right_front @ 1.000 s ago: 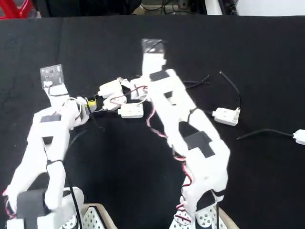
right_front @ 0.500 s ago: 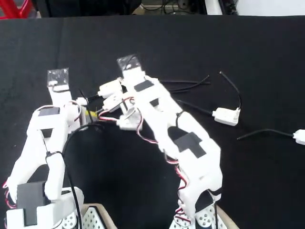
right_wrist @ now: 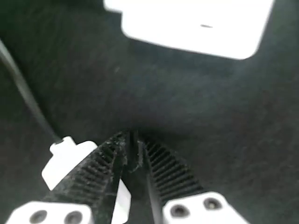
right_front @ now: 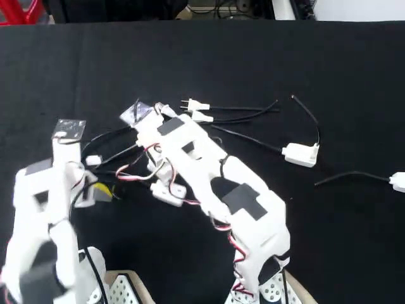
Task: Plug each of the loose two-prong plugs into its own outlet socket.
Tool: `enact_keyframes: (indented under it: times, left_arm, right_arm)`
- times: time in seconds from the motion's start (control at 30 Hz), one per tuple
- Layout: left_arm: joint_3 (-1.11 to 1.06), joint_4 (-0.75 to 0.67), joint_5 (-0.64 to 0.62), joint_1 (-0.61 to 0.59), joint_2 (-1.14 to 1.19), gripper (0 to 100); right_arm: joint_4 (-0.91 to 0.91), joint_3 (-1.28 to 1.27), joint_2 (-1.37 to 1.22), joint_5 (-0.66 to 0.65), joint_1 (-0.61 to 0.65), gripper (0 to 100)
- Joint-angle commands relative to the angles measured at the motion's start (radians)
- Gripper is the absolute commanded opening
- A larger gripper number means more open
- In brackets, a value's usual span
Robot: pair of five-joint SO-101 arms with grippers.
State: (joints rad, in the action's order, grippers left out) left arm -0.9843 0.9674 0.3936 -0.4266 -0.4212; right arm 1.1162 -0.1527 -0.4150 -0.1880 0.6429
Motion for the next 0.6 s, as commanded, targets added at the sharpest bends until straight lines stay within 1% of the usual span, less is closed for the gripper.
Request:
enact_keyframes:
  times: [0.0,0.07,0.13,0.2,0.27,0.33,0.4,0.57]
  left_arm:
    - [-0.120,0.020,0.080,-0.071,-0.324,33]
    - [-0.180,0.048,0.080,-0.061,-0.476,33]
    - [-0.228,0.069,0.057,-0.013,-0.618,33]
    - [-0.268,0.063,0.018,0.061,-0.727,33]
    - [-0.285,0.035,0.014,0.162,-0.766,34]
    - [-0.254,0.041,0.009,0.255,-0.736,36]
    - [-0.196,0.041,0.011,0.317,-0.663,37]
    - [0.008,0.038,0.008,0.464,-0.334,37]
  right_arm:
    - [-0.025,-0.099,0.105,-0.029,0.049,1.2]
    - [-0.052,-0.156,0.183,-0.025,0.046,1.2]
    - [-0.049,-0.197,0.278,-0.021,0.017,1.2]
    - [-0.014,-0.213,0.394,-0.020,-0.051,1.2]
    - [0.058,-0.205,0.516,-0.020,-0.155,1.2]
    - [0.130,-0.191,0.633,-0.020,-0.270,1.2]
    - [0.199,-0.194,0.736,-0.020,-0.379,1.2]
    - [0.293,-0.263,0.898,-0.028,-0.678,1.4]
